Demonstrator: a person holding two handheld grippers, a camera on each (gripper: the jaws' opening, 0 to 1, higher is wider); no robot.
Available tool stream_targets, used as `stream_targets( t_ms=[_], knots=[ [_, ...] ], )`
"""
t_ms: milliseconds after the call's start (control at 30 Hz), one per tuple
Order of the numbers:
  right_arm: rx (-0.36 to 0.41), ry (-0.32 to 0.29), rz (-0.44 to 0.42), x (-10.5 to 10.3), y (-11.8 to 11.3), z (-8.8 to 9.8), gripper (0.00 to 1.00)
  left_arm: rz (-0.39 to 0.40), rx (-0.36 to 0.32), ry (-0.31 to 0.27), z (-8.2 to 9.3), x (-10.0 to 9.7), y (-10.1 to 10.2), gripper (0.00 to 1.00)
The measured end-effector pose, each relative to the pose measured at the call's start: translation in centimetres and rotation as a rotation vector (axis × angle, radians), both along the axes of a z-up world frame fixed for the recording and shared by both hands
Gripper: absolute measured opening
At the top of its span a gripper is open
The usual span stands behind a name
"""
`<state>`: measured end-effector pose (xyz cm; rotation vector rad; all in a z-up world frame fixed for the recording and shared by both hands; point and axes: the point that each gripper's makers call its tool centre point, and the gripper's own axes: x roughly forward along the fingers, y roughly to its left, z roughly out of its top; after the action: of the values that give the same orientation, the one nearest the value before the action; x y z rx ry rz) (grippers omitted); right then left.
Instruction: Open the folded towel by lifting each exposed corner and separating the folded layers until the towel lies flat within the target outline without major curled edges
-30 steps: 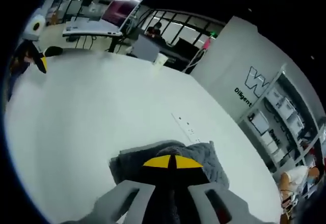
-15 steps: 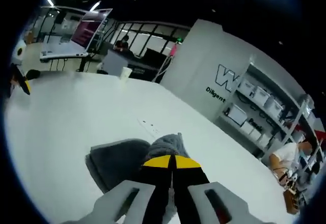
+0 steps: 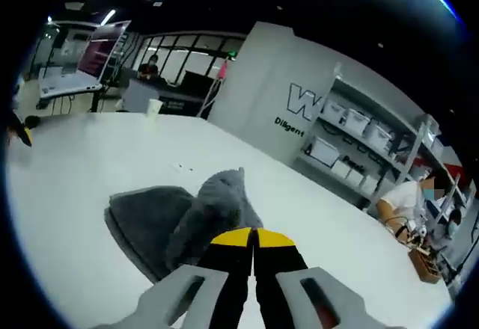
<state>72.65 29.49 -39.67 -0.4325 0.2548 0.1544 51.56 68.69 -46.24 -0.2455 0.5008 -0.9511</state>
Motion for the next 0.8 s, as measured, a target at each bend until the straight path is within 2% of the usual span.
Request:
stream_targets(
  t_ms=[167, 233, 433, 733, 800],
  knots=[
    [0.032, 0.003, -0.037, -0.8, -2.3, -0.4, 0.00, -0.005, -0.001, -0.002, 0.1, -0.1, -0.2, 0.89],
    [0.017, 0.029, -0.027, -1.2, -2.0, -1.2, 0.00, -0.006, 0.001, -0.001, 0.0, -0.1, -0.3, 0.89],
    [0.025, 0.045, -0.034, -1.4, -2.6, -1.9, 0.00, -0.010, 0.000, -0.005, 0.2, -0.4, -0.4, 0.89],
    [0.033, 0.037, -0.025, -1.7, -2.4, -1.0, 0.00, -0.013, 0.005, -0.005, 0.1, -0.4, -0.6, 0.89],
    [0.024, 0.051, -0.014, -2.1, -2.2, -1.1, 0.00, -0.016, 0.003, -0.005, 0.1, -0.4, -0.6, 0.89]
  ],
)
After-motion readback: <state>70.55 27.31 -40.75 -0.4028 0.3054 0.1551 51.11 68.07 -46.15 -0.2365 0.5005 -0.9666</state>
